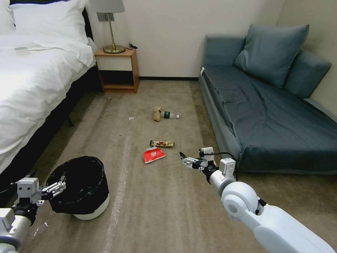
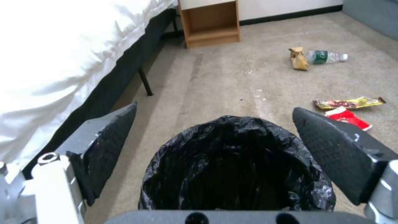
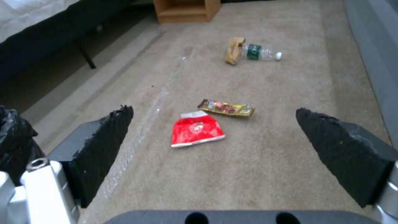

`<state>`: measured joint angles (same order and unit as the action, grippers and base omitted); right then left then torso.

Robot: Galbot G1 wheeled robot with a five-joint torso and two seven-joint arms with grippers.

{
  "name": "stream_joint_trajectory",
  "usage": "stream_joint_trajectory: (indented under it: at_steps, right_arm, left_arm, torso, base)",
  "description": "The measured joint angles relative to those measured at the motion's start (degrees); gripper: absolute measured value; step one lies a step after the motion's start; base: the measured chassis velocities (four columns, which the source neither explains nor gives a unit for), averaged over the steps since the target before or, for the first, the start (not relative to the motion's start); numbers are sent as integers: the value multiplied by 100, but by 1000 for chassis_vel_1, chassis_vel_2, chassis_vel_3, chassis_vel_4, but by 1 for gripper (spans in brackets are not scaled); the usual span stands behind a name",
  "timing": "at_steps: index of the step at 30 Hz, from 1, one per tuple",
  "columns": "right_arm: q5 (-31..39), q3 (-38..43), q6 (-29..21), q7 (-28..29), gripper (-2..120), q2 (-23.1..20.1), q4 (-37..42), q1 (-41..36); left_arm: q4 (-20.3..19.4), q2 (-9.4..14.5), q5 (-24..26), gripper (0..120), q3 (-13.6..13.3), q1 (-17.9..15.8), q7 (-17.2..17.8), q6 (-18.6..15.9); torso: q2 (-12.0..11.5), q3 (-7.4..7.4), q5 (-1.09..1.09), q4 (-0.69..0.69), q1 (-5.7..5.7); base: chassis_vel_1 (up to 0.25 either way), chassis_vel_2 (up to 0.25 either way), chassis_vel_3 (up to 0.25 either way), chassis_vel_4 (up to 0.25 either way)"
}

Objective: Pick up the trash bin, then pick up the garbage on the floor and place it into the trash bin.

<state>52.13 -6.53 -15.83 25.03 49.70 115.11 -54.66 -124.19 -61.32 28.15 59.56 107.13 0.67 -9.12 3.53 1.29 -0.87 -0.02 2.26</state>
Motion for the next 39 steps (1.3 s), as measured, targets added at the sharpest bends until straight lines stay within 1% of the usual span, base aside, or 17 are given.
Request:
stream_joint_trajectory:
  at_steps: [39]
  right_arm:
    - [0, 0, 0, 0, 100, 0, 0, 0]
  left_arm:
    - [0, 0, 0, 100, 0, 0, 0, 0]
  torso:
    - [0, 1, 0, 0, 0]
  base:
    - [0, 0, 0, 0]
